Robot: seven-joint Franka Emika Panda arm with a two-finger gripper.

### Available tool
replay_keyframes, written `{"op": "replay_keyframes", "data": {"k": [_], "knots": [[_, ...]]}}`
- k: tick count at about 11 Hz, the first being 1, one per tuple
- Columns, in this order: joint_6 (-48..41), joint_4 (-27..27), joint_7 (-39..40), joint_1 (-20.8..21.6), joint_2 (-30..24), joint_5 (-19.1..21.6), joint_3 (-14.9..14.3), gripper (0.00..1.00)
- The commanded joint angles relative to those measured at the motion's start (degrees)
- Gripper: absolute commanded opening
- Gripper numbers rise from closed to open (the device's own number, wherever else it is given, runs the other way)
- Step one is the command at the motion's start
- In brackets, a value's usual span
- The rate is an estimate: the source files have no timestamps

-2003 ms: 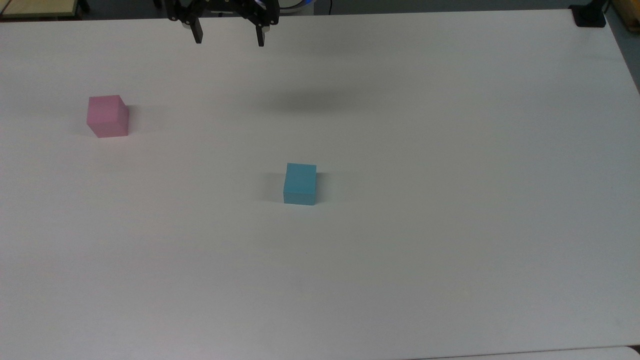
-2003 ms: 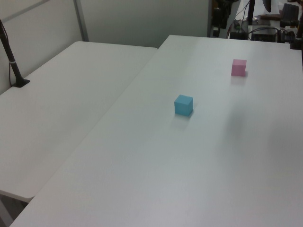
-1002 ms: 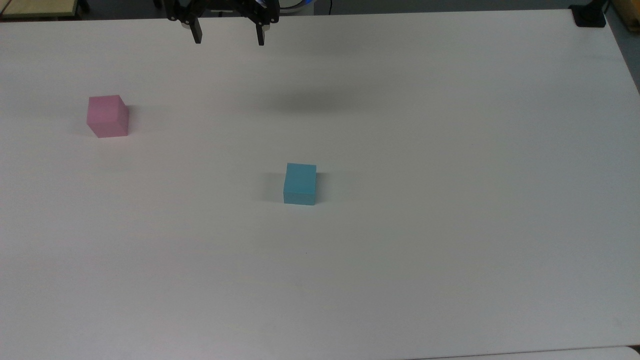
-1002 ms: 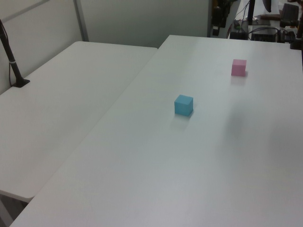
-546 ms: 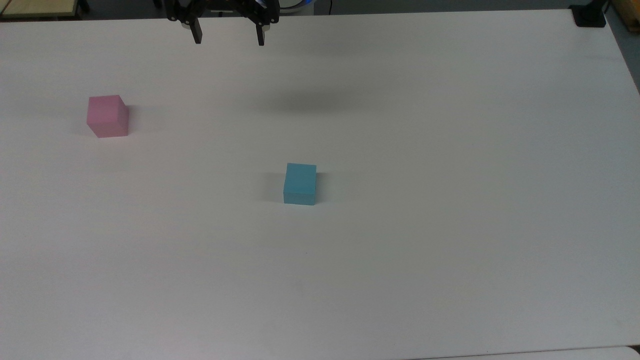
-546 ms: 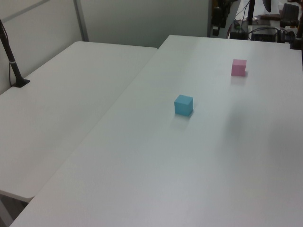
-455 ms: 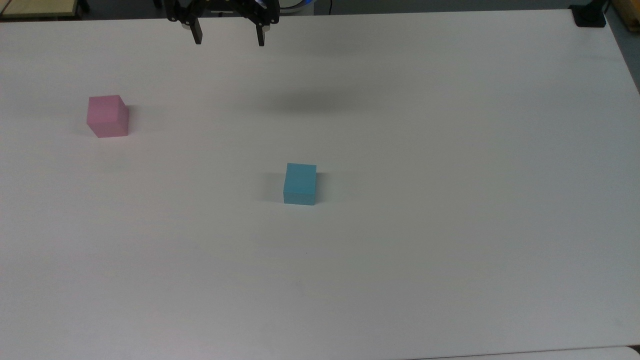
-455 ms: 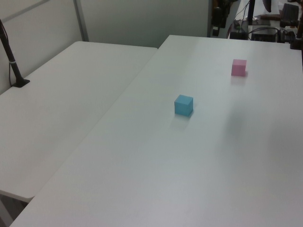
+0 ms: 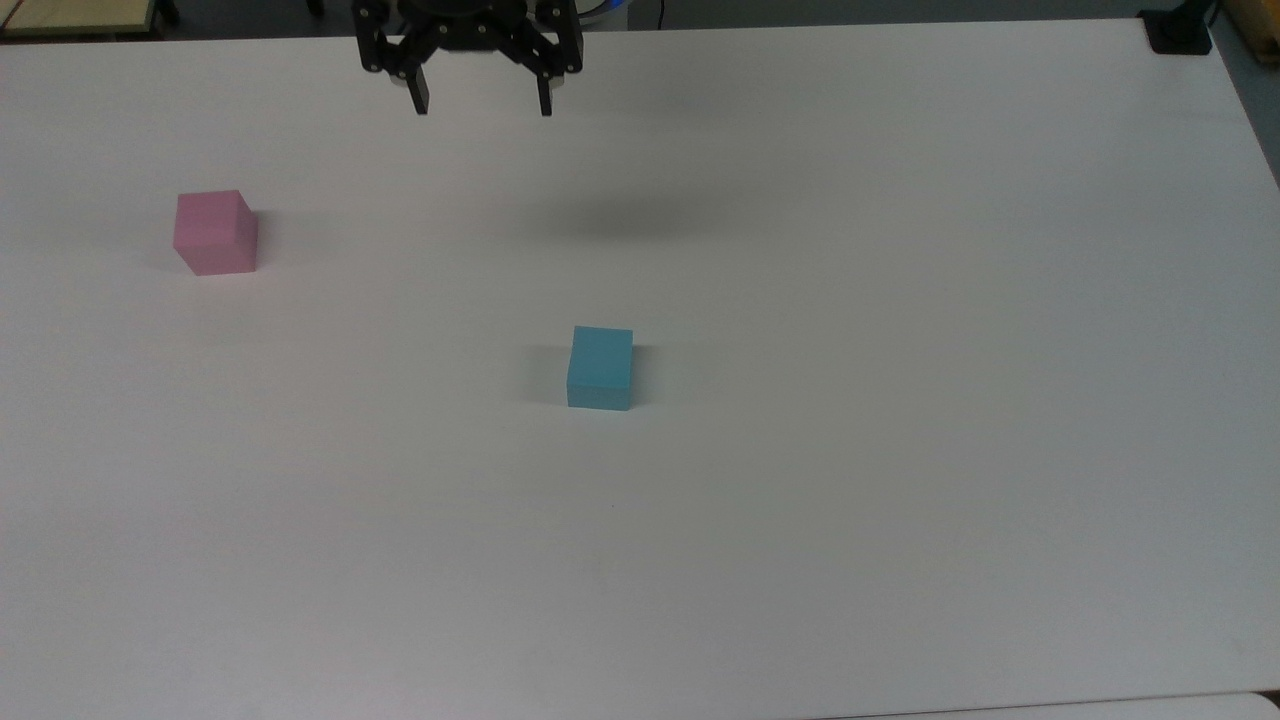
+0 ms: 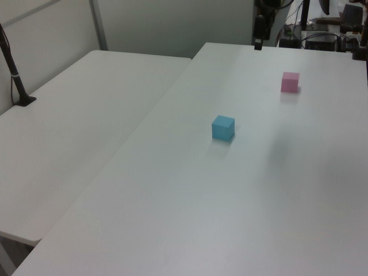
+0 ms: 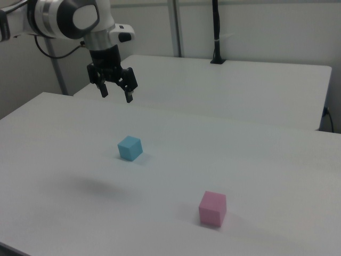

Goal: Put blue cube on pink cube
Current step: 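Move the open gripper over the light-blue cube and lower it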

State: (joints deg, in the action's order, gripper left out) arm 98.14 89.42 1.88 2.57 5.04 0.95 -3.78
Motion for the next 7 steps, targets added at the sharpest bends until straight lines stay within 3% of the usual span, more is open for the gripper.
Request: {"op": "replay_keyframes", "data": {"k": [1,5,7], "knots": [[5.20,0.76,0.14,1.99,2.77,0.10,-0.09,1.00],[9.25,1.20,-2.14,4.36,6.72,0.10,0.17,1.00],[14.33,3.47,-6.16,4.72,8.23,0.19,2.27,1.00]]}}
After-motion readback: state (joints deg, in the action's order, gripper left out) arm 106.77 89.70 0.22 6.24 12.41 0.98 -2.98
